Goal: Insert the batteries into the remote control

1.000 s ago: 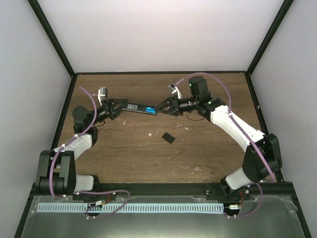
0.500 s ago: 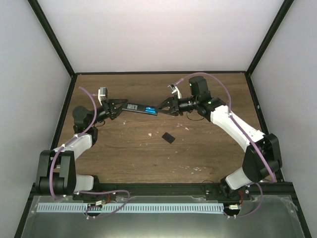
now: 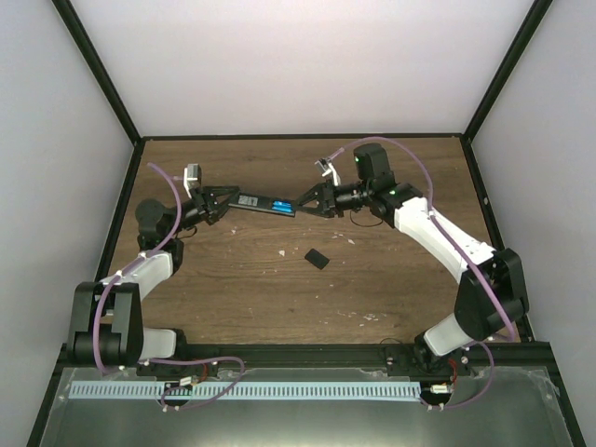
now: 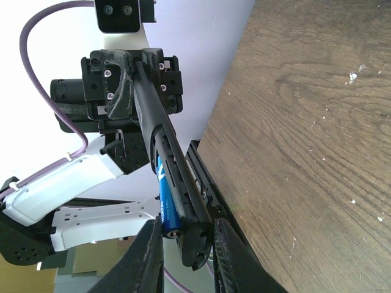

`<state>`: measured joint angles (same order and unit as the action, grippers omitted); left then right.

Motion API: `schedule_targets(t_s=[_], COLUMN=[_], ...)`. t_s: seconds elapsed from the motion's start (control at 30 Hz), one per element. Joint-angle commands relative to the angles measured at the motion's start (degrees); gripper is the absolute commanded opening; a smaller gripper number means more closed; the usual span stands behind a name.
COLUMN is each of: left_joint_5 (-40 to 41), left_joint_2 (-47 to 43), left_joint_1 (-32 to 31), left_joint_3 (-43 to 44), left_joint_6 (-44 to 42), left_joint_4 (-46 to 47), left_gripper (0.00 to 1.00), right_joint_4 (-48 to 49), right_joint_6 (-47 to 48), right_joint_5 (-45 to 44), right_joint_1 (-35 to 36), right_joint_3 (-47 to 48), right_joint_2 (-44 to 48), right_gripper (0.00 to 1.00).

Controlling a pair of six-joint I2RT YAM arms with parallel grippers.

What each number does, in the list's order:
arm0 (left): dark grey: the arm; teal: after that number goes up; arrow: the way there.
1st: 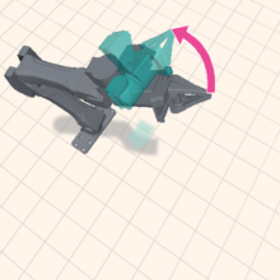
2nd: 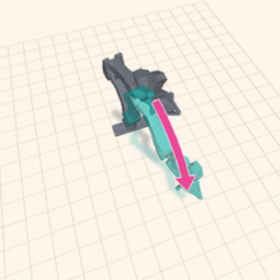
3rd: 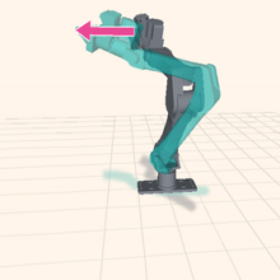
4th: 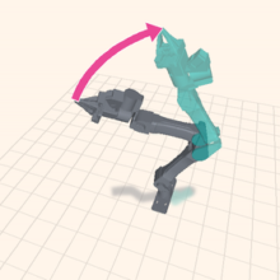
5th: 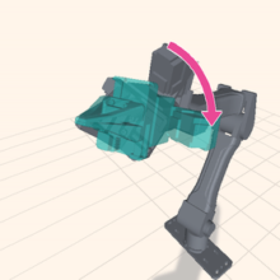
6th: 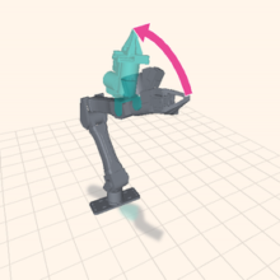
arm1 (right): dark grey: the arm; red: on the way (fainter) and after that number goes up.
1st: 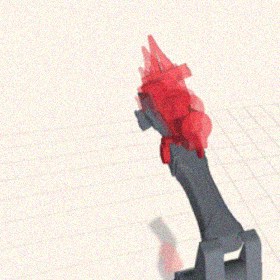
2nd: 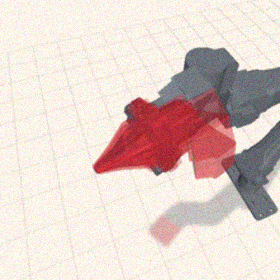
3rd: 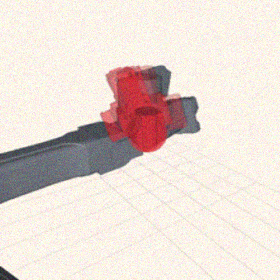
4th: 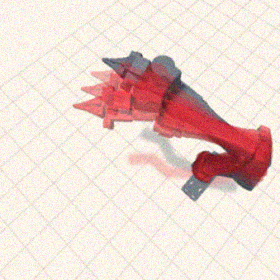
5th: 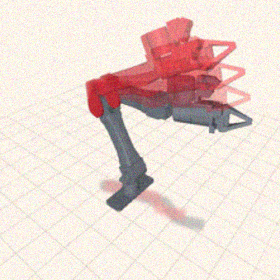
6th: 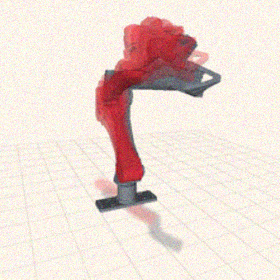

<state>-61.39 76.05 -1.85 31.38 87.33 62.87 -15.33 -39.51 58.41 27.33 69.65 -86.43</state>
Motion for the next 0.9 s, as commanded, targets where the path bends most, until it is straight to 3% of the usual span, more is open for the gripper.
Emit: schedule_targets(t_s=[0.0, 0.63, 0.73, 0.87], left_joint_5=[-0.33, -0.21, -0.29, -1.00], left_joint_2=[-0.29, -0.64, -0.51, -0.70], left_joint_1=[0.09, 0.09, 0.16, 0.88], left_joint_3=[0.61, 0.04, -0.06, -0.07], left_joint_6=[-0.91, -1.05, -1.67, -4.28], left_joint_4=[1.20, 1.46, 0.81, -1.82], left_gripper=[0.00, 0.00, 0.00, 0.00], right_joint_4=[0.13, -5.05, -5.22, -6.24], right_joint_6=[0.61, 3.35, 3.75, 5.60], right_joint_5=[-0.34, -6.25, -7.39, -12.41], right_joint_1=[0.90, 3.01, 2.38, 0.97], right_joint_3=[1.14, 5.43, 5.45, 5.17], right_joint_2=[-0.53, -1.18, 0.34, 2.87], right_gripper=[0.15, 0.12, 0.17, 0.34])
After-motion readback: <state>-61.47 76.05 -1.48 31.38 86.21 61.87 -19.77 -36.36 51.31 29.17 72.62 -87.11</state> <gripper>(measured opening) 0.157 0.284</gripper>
